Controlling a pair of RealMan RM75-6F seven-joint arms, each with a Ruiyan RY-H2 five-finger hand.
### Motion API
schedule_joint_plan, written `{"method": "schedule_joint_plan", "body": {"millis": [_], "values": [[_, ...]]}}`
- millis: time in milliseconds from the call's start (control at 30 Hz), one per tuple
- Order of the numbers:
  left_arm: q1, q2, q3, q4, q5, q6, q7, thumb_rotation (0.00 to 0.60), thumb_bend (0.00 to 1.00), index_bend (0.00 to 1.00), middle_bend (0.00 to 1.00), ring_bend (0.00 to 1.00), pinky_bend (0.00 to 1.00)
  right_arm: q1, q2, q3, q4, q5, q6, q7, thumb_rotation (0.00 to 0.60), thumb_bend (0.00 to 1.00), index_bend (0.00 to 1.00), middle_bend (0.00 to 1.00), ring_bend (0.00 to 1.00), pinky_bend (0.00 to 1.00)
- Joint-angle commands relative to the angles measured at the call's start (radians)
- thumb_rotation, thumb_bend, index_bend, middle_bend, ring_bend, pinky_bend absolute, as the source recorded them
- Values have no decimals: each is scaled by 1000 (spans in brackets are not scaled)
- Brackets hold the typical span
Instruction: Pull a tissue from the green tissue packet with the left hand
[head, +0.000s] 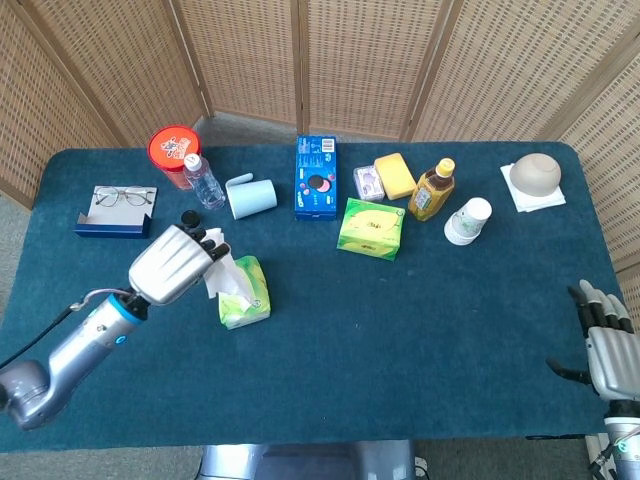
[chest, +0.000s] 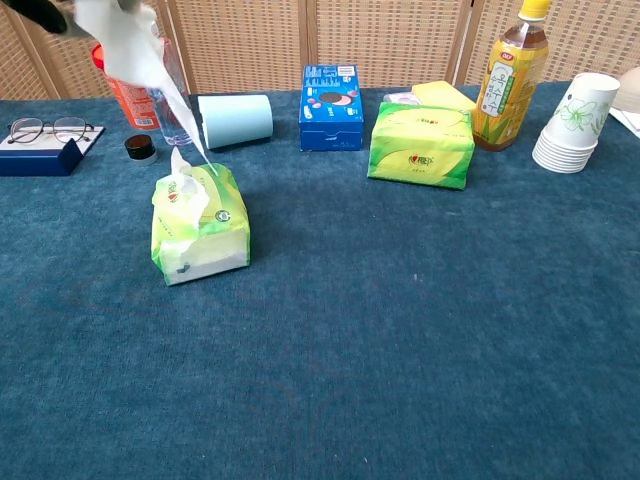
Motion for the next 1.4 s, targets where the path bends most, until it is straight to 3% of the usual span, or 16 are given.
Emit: {"method": "schedule_joint_plan", "body": {"millis": [33,233,467,767,1233,1267,1333,1367,1400], "values": [[26,50,5,-58,46,50,-51,600,702,770,780,671,870,0,-2,-2,-2,-3,2,-6,600,0,0,0,0,0],[61,108,88,-156,184,94,-155,600,699,770,780,669,870,1,-7,-5,-3,-5,1,-21,600,0,0,0,0,0],[90,81,193,-168,301,66,-174,600,693,768,780,664,871,1,-11,-9,-6,-8,3,-31,600,0,0,0,0,0],[135,-20,305,-21,388,-17,-80,600,677,767,780,654,871,-1,-8,-9,-9,-9,8,-29,600,0,0,0,0,0],[243,-61,409,242,365,23,-122,600,634,750,731,621,870,1,-12,-15,-16,-13,5,-46,600,0,0,0,0,0],[250,-61,409,260,361,32,-126,600,626,714,678,579,846,0,-12,-15,-17,-14,6,-45,600,0,0,0,0,0],[263,-59,416,311,356,55,-148,600,506,534,422,367,709,-1,-10,-14,-18,-13,10,-43,600,0,0,0,0,0],[265,-55,423,325,354,54,-162,600,375,374,223,196,572,-2,-10,-13,-17,-12,11,-42,600,0,0,0,0,0],[264,-42,439,337,348,36,-191,600,273,271,116,102,477,-2,-10,-13,-17,-10,10,-42,600,0,0,0,0,0]]}}
